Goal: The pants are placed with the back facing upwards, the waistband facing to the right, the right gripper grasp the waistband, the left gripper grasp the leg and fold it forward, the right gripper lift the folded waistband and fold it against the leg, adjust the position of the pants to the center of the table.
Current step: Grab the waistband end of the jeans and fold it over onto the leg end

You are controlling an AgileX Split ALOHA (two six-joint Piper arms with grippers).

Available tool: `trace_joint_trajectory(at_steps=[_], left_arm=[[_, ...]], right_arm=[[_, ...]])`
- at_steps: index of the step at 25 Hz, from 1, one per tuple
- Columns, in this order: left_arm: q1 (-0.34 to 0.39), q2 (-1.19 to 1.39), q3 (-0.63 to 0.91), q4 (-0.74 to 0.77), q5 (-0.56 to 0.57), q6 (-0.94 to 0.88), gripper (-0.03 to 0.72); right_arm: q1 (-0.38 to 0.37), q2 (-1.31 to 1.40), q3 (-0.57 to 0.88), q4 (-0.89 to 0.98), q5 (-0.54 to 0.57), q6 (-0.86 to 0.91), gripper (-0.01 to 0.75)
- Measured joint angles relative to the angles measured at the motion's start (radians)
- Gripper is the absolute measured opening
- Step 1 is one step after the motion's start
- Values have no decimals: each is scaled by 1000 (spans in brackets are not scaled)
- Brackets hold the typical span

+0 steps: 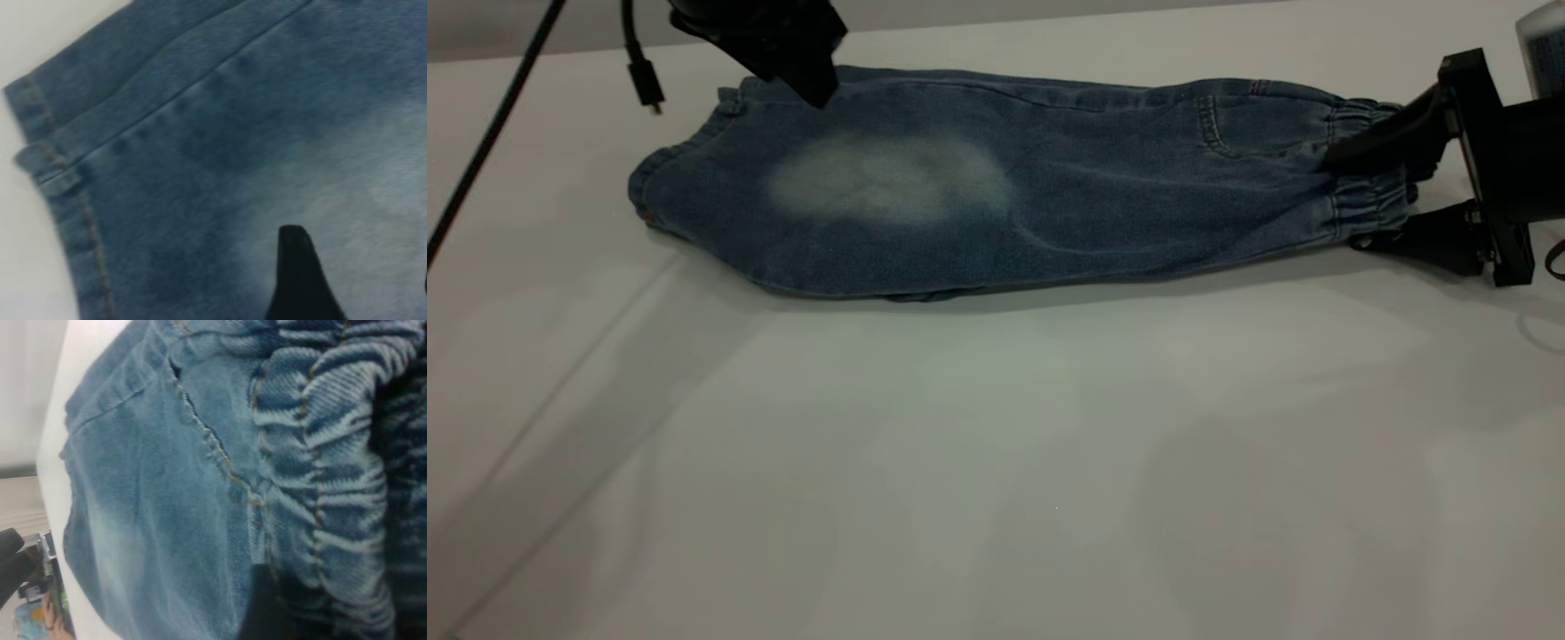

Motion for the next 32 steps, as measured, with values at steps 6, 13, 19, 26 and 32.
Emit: trace_joint_trajectory(at_steps=[6,13,19,26,32], left_arm=[[-66,55,0,-1,-12,21,396],[-146,117,0,-2,-120,21,395],[-185,191,0,-27,-205,19,395],[-290,249,-4,-56,-261,19,390],[-378,262,-4,-142,-316,18,390]], right_arm=[[0,1,0,-9,-10,-6,225],[-1,-1,0,-10,44,-22,87],[-3,-8,-64,-14,252,-10,87],[0,-113,-79,-13,274,61,87],[0,-235,-77,-22,272,121,87]])
